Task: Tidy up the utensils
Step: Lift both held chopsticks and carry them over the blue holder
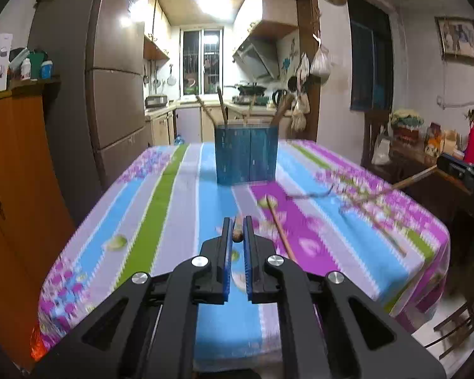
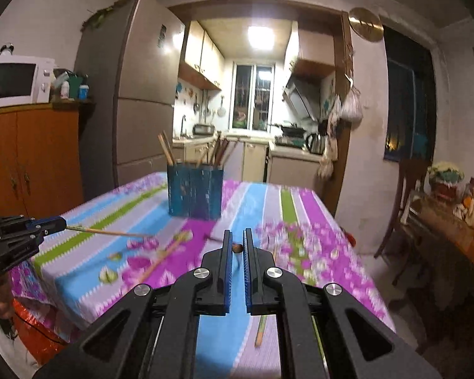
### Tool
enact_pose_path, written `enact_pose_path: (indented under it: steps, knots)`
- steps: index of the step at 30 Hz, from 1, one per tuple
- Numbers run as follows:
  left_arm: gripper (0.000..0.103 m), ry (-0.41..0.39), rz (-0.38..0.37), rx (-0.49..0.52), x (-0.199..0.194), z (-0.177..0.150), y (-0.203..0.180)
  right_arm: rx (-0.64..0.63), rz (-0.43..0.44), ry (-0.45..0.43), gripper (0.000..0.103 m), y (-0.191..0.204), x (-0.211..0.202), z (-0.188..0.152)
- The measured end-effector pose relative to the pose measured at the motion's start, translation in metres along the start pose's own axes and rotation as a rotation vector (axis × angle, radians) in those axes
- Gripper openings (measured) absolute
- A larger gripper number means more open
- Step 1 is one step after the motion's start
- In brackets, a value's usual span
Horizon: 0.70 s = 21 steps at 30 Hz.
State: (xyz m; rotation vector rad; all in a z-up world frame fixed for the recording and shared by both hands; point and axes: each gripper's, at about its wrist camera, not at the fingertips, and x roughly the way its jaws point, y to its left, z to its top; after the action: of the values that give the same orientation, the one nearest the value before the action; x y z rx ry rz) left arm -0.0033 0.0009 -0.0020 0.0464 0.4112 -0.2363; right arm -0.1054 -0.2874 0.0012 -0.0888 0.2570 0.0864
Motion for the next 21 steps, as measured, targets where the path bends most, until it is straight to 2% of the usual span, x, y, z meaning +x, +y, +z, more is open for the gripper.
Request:
enact_pose_path:
  steps: [4, 13, 21]
  knots:
    - [0.005, -0.005, -0.015, 0.021, -0.001, 0.028, 0.001, -0.012, 0.038, -0.026, 0.008, -0.003, 0.005, 0.028]
    - [0.005, 0.159, -0.104, 0.062, 0.038, 0.089, 0.002, 0.044, 0.122, 0.035, 0.008, -0.020, 0.047, 0.074]
    - [0.005, 0.208, -0.127, 0.056, 0.055, 0.121, 0.006, 0.081, 0.167, 0.107, 0.008, -0.027, 0.075, 0.097]
